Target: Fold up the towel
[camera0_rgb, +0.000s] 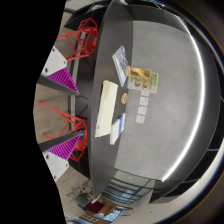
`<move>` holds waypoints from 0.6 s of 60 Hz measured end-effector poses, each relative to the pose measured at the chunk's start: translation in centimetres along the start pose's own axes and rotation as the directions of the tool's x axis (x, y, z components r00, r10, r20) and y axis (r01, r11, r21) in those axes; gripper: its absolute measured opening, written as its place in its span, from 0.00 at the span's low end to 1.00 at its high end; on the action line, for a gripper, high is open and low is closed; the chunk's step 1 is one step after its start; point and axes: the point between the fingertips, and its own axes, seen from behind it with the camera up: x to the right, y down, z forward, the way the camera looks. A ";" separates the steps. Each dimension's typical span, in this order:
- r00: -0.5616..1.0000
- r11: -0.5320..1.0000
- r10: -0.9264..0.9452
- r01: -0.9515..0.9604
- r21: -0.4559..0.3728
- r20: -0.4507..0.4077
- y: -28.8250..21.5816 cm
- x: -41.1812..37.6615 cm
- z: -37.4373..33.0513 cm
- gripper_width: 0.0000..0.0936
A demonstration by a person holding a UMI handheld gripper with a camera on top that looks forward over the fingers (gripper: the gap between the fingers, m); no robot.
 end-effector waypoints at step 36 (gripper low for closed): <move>0.934 0.999 0.030 -0.012 -0.052 0.356 -6.7 -13.5 24.3 0.83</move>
